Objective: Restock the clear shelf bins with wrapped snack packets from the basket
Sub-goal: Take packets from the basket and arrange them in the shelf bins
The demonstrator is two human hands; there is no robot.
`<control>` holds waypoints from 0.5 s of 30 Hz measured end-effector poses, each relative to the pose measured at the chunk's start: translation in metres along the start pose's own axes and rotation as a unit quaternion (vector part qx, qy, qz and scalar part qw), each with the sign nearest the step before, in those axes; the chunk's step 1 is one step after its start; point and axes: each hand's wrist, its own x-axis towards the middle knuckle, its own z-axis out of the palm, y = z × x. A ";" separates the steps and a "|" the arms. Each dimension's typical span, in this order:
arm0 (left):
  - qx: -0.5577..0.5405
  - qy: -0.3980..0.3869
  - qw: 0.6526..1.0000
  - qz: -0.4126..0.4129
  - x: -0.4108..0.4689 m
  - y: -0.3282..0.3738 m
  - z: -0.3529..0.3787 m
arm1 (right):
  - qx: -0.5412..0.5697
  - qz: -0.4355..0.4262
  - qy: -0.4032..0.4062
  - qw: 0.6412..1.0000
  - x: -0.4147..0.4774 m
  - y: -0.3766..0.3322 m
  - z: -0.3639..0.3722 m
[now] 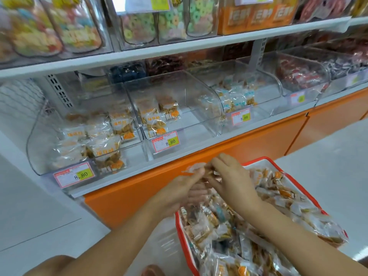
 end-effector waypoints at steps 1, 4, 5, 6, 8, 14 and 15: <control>-0.057 0.004 0.997 0.046 -0.003 0.009 0.002 | 0.028 -0.031 0.007 0.999 0.002 -0.005 -0.001; -0.171 0.047 0.977 0.117 -0.015 0.041 -0.005 | 0.117 -0.057 -0.029 0.991 0.009 -0.011 -0.009; -0.174 0.060 0.974 0.129 -0.019 0.050 -0.010 | 0.137 -0.052 -0.041 0.988 0.013 -0.012 -0.015; -0.163 0.072 0.974 0.141 -0.022 0.056 -0.017 | 0.158 -0.041 -0.053 0.985 0.017 -0.013 -0.020; -0.128 0.103 0.973 0.164 -0.029 0.067 -0.029 | 0.221 0.006 -0.093 0.971 0.029 -0.020 -0.032; -0.065 0.169 0.963 0.200 -0.043 0.084 -0.060 | 0.322 0.173 -0.047 0.930 0.079 -0.021 -0.037; -0.041 0.178 0.961 0.208 -0.044 0.085 -0.063 | 0.325 0.186 -0.047 0.926 0.089 -0.021 -0.037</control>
